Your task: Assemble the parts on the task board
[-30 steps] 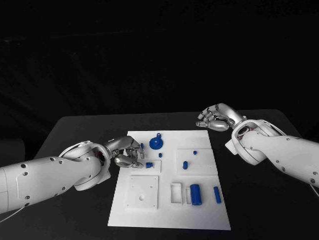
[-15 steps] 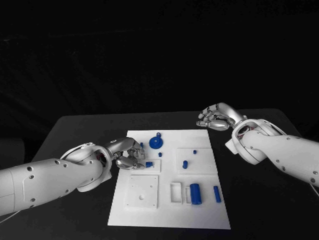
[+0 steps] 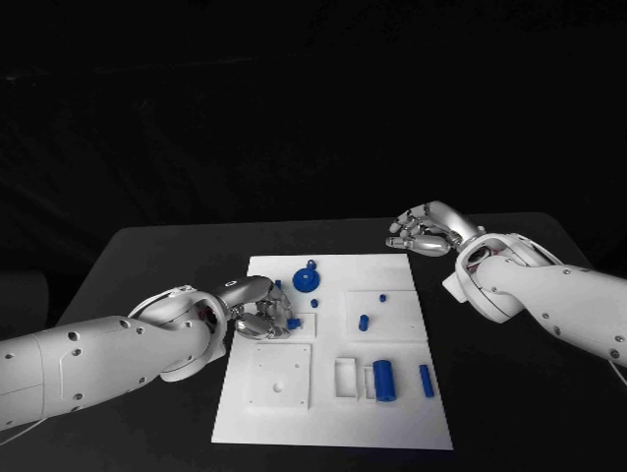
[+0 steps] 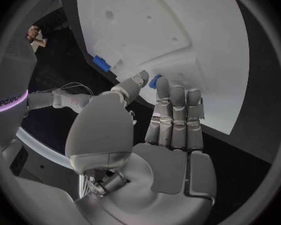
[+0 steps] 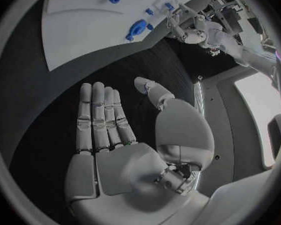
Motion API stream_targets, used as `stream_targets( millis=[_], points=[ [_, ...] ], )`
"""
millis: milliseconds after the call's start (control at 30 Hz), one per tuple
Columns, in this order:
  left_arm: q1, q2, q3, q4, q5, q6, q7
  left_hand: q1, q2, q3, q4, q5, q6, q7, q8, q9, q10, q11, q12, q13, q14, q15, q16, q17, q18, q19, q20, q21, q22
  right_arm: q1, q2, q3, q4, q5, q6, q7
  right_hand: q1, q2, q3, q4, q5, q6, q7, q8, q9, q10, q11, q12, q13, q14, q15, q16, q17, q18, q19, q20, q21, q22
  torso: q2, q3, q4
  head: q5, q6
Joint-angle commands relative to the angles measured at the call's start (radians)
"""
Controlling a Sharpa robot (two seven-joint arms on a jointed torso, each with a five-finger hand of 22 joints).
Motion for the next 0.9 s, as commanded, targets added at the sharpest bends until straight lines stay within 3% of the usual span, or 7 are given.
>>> stream_targets(
  millis=[33, 467, 900],
  points=[
    [-0.002, 0.005, 0.001, -0.001, -0.008, -0.004, 0.007, -0.001, 0.012, -0.001, 0.009, 0.002, 0.001, -0.006, -0.004, -0.002, 0.007, -0.002, 0.013, 0.006, 0.002, -0.01, 0.012, 0.004, 0.021, 0.01, -0.055, 0.007, 0.004, 0.0, 0.001, 0.0, 0.001, -0.002, 0.007, 0.011, -0.003, 0.006, -0.002, 0.003, 0.006, -0.007, 0.001, -0.004, -0.001, -0.009, 0.001, 0.005, -0.002, -0.006, -0.001, 0.005, -0.001, 0.015, 0.001, 0.008, -0.006, 0.001, -0.001, 0.0002, 0.0006, -0.001, -0.001],
    [-0.003, 0.015, 0.001, -0.021, -0.008, 0.001, -0.01, -0.01, 0.029, -0.002, 0.03, 0.003, 0.002, -0.006, -0.007, -0.02, -0.001, -0.003, 0.043, 0.03, 0.0, -0.023, 0.035, 0.015, 0.019, 0.017, -0.066, 0.017, 0.019, 0.0, 0.002, 0.0, 0.002, -0.002, 0.008, 0.011, -0.004, 0.006, -0.002, 0.004, 0.01, -0.006, 0.001, -0.004, -0.001, -0.009, 0.001, 0.006, -0.003, -0.006, -0.001, 0.006, -0.002, 0.015, 0.001, 0.008, -0.007, 0.002, 0.0, 0.0014, 0.0, 0.0, 0.0],
    [-0.008, 0.033, 0.001, -0.037, -0.041, 0.027, -0.031, -0.05, 0.022, -0.011, 0.083, 0.0, 0.013, -0.009, -0.001, -0.032, -0.007, -0.006, 0.054, 0.04, -0.001, -0.026, 0.042, 0.015, 0.014, 0.018, -0.074, 0.015, 0.026, 0.0, 0.003, 0.0, 0.003, -0.002, 0.01, 0.011, -0.004, 0.007, -0.002, 0.004, 0.011, -0.006, 0.001, -0.004, -0.001, -0.009, 0.001, 0.007, -0.004, -0.006, -0.001, 0.006, -0.002, 0.015, 0.001, 0.008, -0.007, 0.002, 0.0, 0.0011, -0.0004, -0.001, -0.003]
  ],
)
